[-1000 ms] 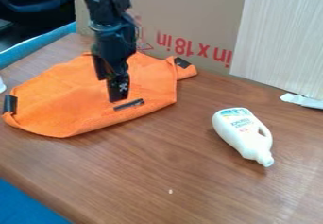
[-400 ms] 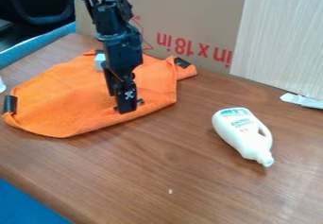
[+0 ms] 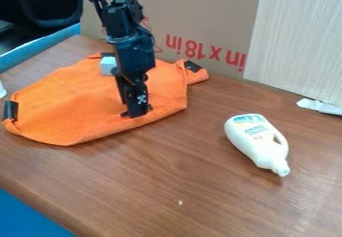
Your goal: Take the cloth up and spread it
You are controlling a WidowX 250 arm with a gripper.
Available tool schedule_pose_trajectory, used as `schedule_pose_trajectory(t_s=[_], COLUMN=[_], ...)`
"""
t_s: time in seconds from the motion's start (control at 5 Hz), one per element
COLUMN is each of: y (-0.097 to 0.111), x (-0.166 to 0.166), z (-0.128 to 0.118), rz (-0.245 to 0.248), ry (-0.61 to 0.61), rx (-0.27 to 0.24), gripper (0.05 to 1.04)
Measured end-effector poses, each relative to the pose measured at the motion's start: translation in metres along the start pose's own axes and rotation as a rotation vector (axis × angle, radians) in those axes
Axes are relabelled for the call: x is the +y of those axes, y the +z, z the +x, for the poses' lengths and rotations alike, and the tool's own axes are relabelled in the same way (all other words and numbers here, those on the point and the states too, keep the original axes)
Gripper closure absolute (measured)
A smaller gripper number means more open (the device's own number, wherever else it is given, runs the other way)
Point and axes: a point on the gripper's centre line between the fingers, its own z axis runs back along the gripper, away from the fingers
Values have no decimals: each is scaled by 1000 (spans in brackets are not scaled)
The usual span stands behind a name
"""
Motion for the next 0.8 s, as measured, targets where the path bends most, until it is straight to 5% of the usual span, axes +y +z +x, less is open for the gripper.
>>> schedule_pose_trajectory(t_s=[0.4, 0.6, 0.8], y=[-1, -1, -1], x=[0, 0, 0], z=[-1, -1, -2], rz=[-13, -12, -9], ry=[4, 7, 9], rx=[-1, -2, 2], gripper=[924, 1026, 1012])
